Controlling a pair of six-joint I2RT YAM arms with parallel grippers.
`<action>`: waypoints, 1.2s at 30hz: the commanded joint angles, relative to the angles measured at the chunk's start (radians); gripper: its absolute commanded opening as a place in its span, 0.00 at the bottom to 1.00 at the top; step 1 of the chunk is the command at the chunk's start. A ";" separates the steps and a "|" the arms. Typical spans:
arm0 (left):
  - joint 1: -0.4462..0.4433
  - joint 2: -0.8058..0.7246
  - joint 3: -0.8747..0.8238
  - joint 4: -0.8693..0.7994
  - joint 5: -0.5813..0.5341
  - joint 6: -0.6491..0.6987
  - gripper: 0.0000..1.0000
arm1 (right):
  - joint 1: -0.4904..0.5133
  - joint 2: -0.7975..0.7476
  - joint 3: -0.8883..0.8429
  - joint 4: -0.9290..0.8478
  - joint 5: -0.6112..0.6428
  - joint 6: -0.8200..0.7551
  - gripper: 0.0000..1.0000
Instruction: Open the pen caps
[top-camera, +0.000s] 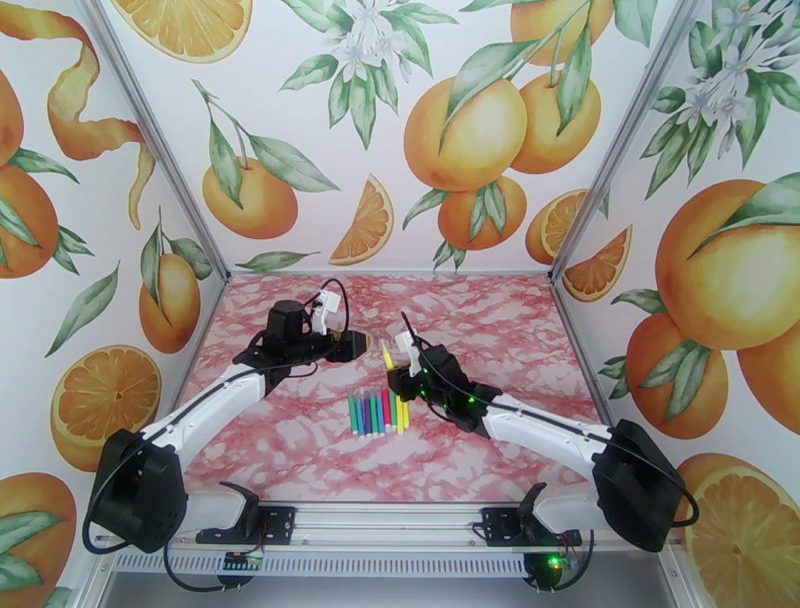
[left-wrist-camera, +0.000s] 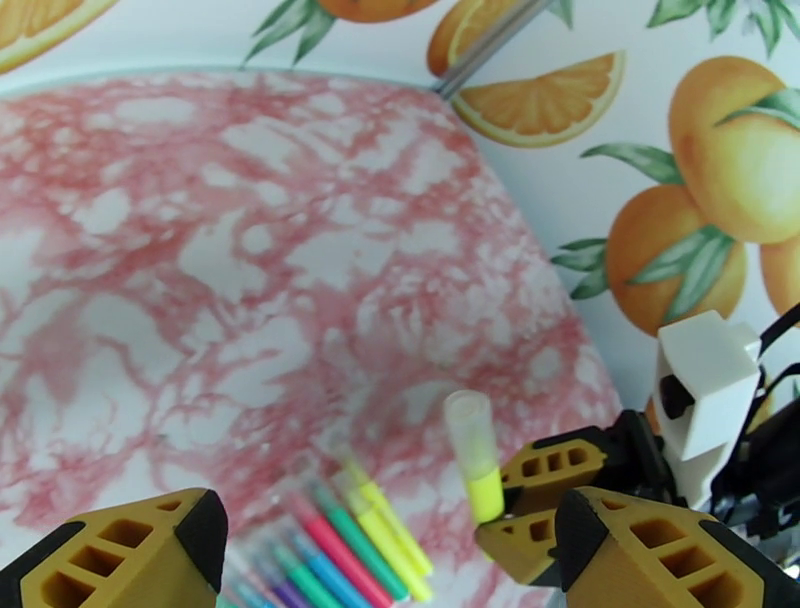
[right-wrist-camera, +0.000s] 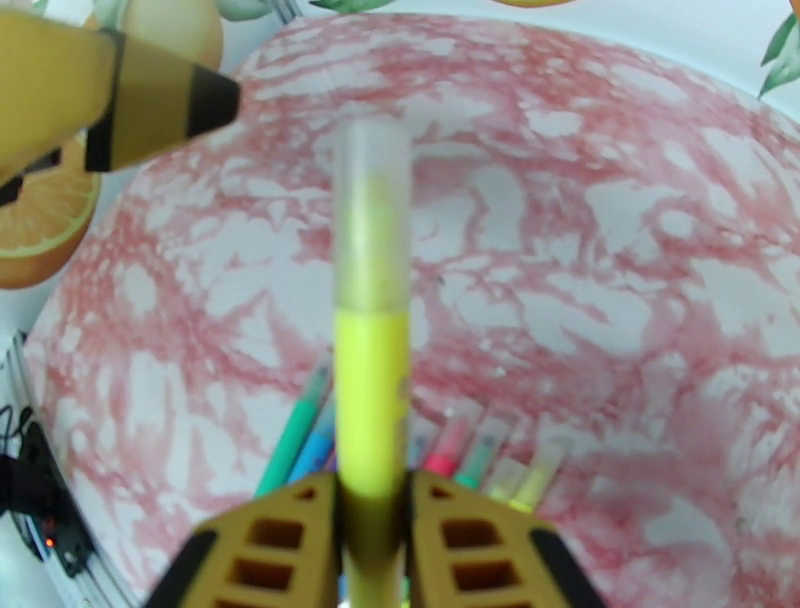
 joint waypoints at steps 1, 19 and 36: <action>-0.009 0.017 0.025 0.076 0.060 -0.050 0.88 | 0.011 -0.016 0.027 0.055 -0.030 -0.027 0.21; -0.069 0.130 0.085 0.164 0.141 -0.137 0.61 | 0.027 -0.012 0.033 0.093 -0.065 -0.039 0.21; -0.082 0.142 0.098 0.169 0.168 -0.153 0.08 | 0.030 -0.011 0.027 0.123 -0.043 -0.036 0.21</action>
